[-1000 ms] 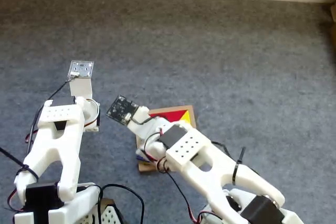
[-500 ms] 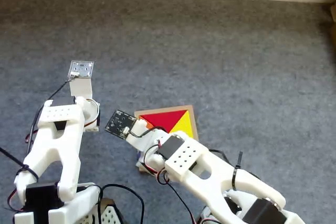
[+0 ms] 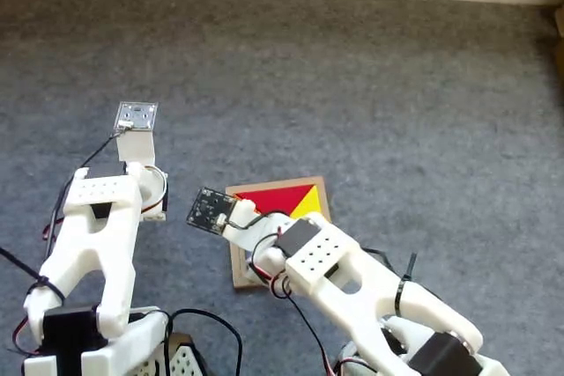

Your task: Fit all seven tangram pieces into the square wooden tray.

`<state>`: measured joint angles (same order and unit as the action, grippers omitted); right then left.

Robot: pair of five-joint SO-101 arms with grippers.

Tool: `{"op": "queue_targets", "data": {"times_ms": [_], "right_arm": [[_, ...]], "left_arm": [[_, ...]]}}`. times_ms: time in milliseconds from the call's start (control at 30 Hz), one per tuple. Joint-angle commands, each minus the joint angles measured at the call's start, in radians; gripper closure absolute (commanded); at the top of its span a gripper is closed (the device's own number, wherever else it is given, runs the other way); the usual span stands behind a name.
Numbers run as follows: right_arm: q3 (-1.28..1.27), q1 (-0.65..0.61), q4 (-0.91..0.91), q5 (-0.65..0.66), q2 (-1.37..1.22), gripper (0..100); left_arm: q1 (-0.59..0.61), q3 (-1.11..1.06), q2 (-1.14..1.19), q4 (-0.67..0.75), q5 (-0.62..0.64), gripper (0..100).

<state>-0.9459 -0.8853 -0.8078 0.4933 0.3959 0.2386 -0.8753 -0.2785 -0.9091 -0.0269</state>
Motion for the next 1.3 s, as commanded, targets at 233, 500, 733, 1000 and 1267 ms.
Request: {"op": "queue_targets", "data": {"times_ms": [233,500,733,1000,1267], "right_arm": [[0.01,-0.002,0.064,0.006,-0.099,94.7],[0.002,0.007,0.062,0.006,0.047,94.7],[-0.041,0.096,0.045,0.005,0.219,94.7],[-0.05,0.18,0.047,-0.121,0.295,94.7],[-0.044,0.265,0.047,-0.123,0.343,94.7]], "left_arm": [[0.01,0.005,-0.033,0.006,0.0,100],[0.012,-0.002,-0.044,0.005,0.0,100],[0.01,-0.091,-0.189,0.012,0.0,100],[0.007,-0.298,-0.429,0.163,0.002,100],[0.005,-0.426,-0.559,0.281,0.0,100]]}}
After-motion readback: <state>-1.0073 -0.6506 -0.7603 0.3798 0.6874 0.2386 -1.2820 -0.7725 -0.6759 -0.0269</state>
